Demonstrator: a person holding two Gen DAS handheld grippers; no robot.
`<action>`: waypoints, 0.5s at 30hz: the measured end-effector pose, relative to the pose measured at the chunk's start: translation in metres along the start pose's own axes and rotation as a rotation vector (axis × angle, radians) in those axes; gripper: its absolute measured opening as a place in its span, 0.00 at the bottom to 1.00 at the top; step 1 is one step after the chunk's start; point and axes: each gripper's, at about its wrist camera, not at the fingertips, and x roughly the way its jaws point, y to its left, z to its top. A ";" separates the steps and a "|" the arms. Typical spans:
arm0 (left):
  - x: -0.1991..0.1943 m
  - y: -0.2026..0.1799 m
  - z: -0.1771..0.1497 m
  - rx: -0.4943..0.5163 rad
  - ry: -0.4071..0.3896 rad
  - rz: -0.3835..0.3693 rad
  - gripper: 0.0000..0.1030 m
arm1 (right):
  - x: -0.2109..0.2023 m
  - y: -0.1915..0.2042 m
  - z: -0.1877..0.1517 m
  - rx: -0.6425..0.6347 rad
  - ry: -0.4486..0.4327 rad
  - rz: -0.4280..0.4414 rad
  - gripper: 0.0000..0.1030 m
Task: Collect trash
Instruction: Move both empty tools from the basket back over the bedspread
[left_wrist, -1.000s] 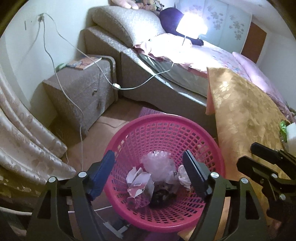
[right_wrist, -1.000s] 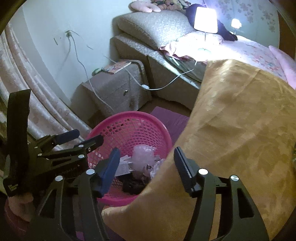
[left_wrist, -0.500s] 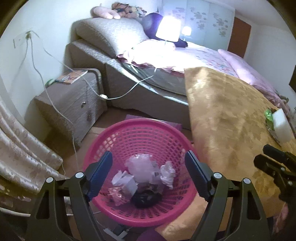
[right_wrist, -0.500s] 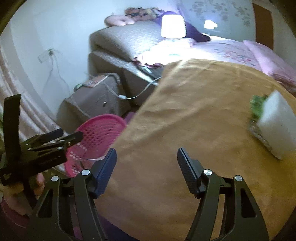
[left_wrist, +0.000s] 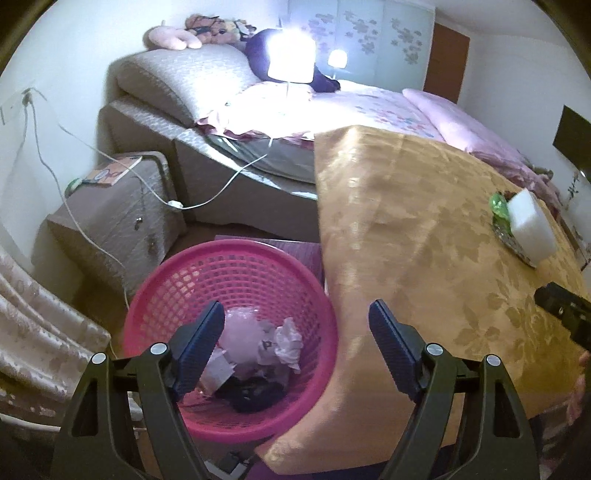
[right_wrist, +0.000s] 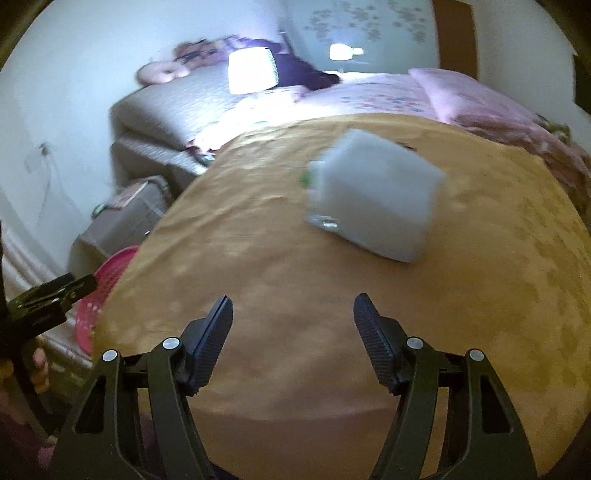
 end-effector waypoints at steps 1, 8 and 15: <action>0.001 -0.004 0.000 0.010 0.003 -0.001 0.75 | -0.001 -0.009 -0.001 0.018 -0.003 -0.010 0.64; 0.007 -0.032 0.006 0.041 0.017 -0.026 0.75 | -0.005 -0.049 -0.002 0.101 -0.019 -0.046 0.64; 0.011 -0.062 0.014 0.071 0.020 -0.065 0.75 | -0.012 -0.061 0.014 0.076 -0.081 -0.064 0.75</action>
